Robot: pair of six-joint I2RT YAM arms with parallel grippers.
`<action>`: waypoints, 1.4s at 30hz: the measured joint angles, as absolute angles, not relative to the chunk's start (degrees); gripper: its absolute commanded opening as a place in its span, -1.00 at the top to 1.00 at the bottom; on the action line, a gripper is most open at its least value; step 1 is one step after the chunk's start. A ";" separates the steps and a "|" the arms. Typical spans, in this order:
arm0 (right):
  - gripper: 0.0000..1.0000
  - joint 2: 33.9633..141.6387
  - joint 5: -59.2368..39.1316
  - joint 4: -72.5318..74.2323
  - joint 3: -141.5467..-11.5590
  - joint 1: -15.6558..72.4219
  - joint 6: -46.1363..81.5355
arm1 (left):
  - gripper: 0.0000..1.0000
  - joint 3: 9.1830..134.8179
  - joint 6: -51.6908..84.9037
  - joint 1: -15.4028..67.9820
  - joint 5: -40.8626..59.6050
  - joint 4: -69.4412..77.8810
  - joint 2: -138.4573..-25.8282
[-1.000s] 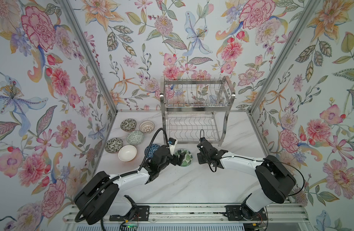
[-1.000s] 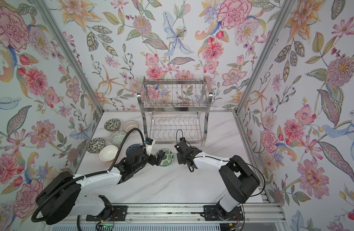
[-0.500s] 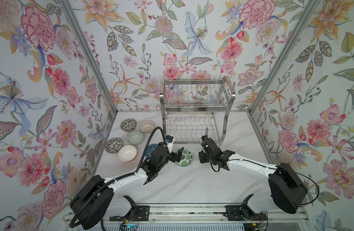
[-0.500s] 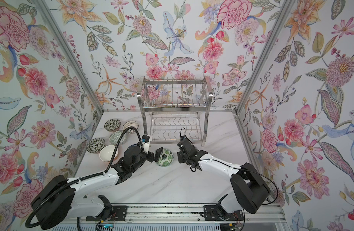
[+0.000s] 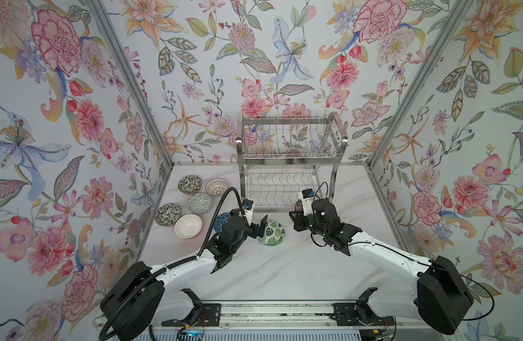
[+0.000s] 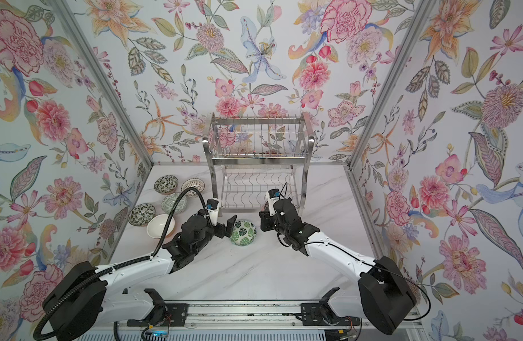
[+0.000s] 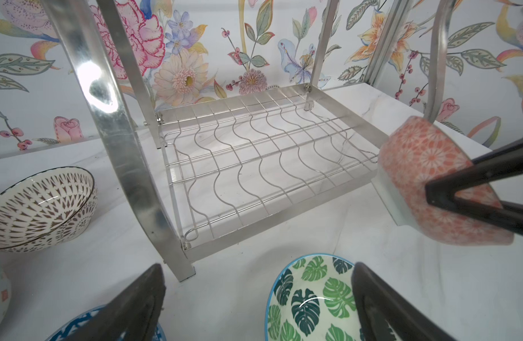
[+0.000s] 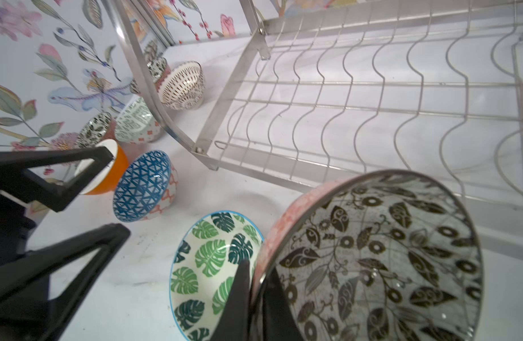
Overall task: Load the bowls into the dish rack
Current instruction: 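Grasp the black-leaf pink bowl rim with the right gripper and lift it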
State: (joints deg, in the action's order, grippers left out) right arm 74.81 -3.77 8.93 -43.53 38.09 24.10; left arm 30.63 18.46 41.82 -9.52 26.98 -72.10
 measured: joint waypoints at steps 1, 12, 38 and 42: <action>1.00 75.07 -4.75 11.88 -43.09 37.89 24.47 | -0.98 30.79 18.50 41.54 -9.52 26.20 -72.10; 1.00 82.72 -13.39 35.46 -41.78 35.44 26.39 | -0.99 32.80 20.01 38.98 -7.73 20.16 -70.28; 1.00 113.84 -26.74 65.34 -57.14 30.11 42.81 | -0.98 40.14 17.47 35.46 -9.80 14.04 -67.24; 1.00 117.89 -27.73 66.30 -60.73 29.95 44.91 | -0.99 44.88 15.38 35.31 -11.18 10.44 -67.96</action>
